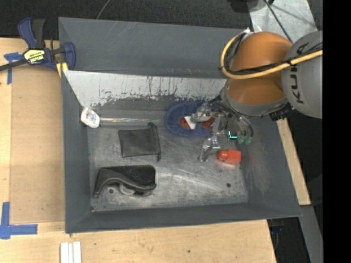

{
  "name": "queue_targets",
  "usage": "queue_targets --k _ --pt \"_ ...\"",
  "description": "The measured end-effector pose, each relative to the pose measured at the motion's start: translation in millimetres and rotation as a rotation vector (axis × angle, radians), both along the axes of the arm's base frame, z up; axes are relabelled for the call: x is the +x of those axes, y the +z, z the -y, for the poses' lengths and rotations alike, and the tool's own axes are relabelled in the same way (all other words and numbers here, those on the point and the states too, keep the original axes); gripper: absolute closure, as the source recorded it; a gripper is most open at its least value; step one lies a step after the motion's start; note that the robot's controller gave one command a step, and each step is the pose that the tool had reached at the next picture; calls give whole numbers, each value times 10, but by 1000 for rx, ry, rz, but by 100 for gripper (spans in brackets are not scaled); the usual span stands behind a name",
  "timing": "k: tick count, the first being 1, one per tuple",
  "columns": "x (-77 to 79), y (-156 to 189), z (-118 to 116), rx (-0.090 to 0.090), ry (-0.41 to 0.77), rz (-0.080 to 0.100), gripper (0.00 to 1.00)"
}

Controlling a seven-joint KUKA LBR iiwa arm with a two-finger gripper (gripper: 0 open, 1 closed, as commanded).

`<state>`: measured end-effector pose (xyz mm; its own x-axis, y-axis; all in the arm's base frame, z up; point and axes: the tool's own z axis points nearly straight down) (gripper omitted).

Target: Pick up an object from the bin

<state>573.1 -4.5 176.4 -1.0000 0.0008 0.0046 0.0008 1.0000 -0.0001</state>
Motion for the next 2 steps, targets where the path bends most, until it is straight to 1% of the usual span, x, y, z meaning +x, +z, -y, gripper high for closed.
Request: queue_targets --k 1,2 --pt "489 -414 -467 2 29 9 0" --pt "519 -934 -683 0 66 11 0"
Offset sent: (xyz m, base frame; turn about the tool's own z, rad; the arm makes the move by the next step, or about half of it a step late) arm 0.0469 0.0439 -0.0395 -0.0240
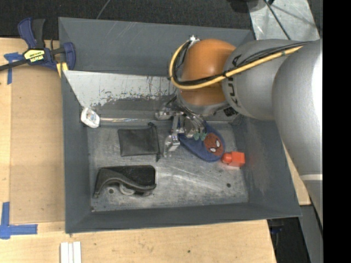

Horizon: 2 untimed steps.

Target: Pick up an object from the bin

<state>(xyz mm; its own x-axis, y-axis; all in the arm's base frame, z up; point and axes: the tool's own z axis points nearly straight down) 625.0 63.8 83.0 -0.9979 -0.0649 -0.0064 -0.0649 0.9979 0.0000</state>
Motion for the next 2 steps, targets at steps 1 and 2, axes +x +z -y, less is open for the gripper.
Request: queue_targets --k 1,2 --pt "-375 -69 -786 3 -185 3 0" --pt "-341 -38 -780 6 -186 15 100"
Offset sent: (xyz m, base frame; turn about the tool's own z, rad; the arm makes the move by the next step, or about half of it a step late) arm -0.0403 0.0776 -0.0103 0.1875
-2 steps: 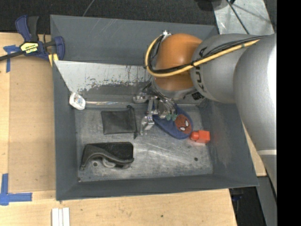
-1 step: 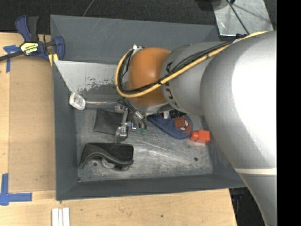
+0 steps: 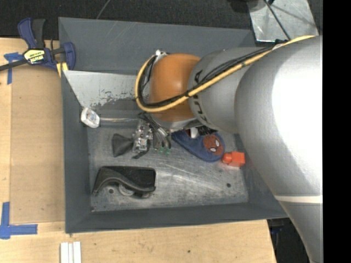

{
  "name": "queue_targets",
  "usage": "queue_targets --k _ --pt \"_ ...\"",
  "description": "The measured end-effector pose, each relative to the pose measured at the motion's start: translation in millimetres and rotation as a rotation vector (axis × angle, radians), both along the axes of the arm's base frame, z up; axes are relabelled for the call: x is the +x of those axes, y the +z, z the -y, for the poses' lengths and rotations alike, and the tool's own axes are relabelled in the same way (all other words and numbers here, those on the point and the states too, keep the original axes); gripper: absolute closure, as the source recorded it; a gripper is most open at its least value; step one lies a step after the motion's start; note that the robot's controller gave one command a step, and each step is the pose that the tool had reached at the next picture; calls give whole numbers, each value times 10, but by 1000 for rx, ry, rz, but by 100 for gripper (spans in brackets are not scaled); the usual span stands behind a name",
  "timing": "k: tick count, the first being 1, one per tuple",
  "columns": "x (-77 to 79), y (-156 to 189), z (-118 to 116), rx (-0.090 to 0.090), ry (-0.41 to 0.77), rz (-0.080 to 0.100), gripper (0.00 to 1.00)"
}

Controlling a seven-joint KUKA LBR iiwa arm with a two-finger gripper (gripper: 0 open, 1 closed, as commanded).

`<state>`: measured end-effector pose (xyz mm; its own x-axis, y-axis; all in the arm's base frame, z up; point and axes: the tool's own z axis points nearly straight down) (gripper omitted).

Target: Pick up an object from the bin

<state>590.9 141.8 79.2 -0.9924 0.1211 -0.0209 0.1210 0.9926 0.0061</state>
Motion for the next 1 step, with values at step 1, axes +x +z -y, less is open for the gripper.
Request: queue_targets --k 1 --pt "208 1514 122 -2 11 -9 100"
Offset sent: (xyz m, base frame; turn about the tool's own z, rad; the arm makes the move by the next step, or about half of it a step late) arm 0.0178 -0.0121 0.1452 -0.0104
